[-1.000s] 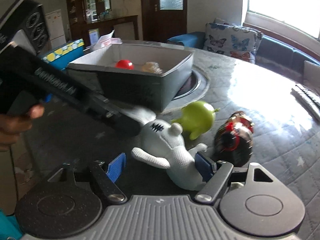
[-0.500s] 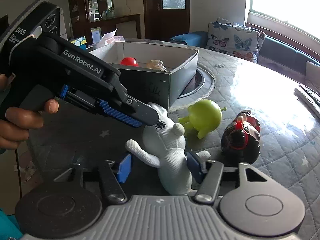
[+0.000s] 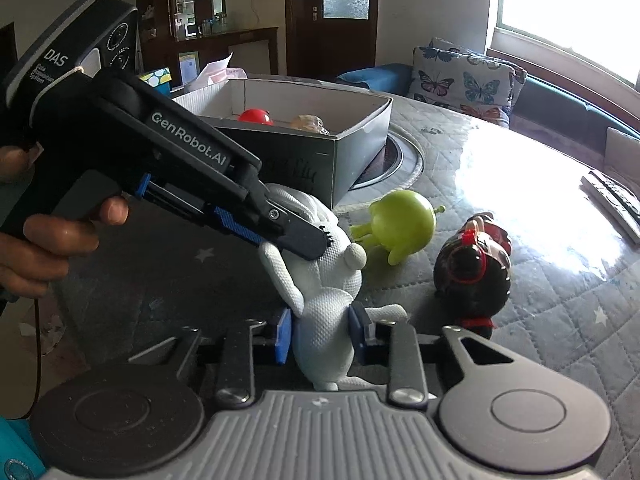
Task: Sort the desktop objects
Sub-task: 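Lift the rabbit plush with the left gripper and carry it over the box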
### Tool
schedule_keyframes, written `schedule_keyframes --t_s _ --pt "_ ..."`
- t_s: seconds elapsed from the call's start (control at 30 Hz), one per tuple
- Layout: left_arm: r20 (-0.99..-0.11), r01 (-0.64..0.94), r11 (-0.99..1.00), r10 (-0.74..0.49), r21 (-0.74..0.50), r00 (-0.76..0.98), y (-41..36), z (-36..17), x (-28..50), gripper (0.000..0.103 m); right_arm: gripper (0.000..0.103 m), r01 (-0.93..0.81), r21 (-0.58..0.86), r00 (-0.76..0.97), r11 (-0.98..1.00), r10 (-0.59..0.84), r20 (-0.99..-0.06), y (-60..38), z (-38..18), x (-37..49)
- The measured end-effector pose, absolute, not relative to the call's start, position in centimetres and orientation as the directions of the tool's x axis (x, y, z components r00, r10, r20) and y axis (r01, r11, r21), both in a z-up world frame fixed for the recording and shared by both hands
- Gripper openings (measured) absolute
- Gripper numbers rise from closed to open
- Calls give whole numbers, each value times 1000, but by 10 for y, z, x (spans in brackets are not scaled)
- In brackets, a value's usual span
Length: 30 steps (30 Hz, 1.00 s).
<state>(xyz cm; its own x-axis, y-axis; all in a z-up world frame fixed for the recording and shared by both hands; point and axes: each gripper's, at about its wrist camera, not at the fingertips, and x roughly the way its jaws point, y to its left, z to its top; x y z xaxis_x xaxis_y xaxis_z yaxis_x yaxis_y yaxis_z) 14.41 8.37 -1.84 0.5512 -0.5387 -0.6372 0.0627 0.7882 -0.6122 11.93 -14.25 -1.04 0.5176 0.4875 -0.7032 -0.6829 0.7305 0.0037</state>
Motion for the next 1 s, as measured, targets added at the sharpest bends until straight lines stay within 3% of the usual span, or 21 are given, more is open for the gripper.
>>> schedule_keyframes --t_s 0.47,1.0 --pt "-589 167 806 -539 -568 602 85 18 108 24 26 -688 13 541 725 526 -656 -147 13 93" --pt "-445 129 871 -363 -473 819 142 104 136 24 26 -776 -98 583 623 650 -488 -78 81 164"
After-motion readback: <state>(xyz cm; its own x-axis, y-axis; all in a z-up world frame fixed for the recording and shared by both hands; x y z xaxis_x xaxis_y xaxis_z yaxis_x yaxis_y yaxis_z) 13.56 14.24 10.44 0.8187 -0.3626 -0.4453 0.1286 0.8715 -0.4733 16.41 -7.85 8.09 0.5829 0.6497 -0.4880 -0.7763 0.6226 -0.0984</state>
